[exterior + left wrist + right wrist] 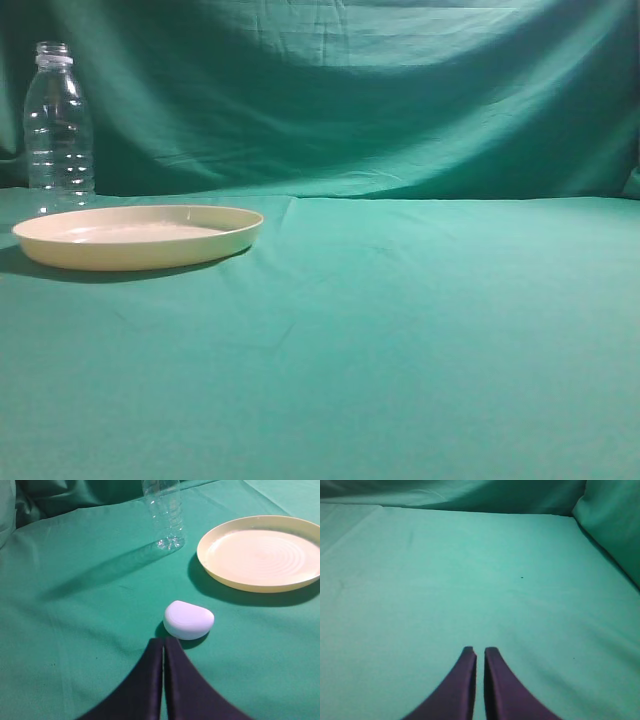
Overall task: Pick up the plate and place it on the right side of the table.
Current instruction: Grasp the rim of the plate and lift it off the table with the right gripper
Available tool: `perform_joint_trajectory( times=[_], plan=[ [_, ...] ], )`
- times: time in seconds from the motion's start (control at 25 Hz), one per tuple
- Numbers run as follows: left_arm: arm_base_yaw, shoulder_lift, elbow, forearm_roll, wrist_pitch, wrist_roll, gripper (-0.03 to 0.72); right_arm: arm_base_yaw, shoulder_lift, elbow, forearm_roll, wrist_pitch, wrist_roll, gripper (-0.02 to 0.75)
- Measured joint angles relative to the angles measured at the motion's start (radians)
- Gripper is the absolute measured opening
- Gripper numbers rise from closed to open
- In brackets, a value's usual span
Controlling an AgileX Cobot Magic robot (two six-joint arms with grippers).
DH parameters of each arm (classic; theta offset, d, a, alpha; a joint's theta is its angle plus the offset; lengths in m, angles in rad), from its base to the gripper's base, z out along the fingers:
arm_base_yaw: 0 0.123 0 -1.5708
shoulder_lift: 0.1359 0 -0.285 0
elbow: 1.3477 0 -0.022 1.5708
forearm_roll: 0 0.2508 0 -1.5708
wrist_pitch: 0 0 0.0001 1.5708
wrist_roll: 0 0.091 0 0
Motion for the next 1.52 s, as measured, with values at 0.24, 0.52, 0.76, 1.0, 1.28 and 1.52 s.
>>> perform_joint_trajectory(
  times=[0.24, 0.52, 0.76, 1.0, 1.28, 1.52],
  plan=[
    [0.000, 0.000, 0.000, 0.000, 0.000, 0.000, 0.000, 0.000, 0.000, 0.000, 0.000, 0.000, 0.000, 0.048],
    [0.000, 0.000, 0.000, 0.000, 0.000, 0.000, 0.000, 0.000, 0.000, 0.000, 0.001, 0.000, 0.000, 0.048],
    [0.000, 0.000, 0.000, 0.000, 0.000, 0.000, 0.000, 0.000, 0.000, 0.002, 0.001, -0.055, -0.038, 0.048],
    [0.000, 0.000, 0.000, 0.000, 0.000, 0.000, 0.000, 0.000, 0.000, 0.002, 0.094, -0.404, 0.030, 0.048],
    [0.000, 0.000, 0.000, 0.000, 0.000, 0.000, 0.000, 0.000, 0.031, -0.098, 0.047, -0.488, 0.328, 0.048],
    [0.000, 0.000, 0.000, 0.000, 0.000, 0.000, 0.000, 0.000, 0.289, -0.372, 0.019, -0.129, 0.327, 0.048]
  ],
)
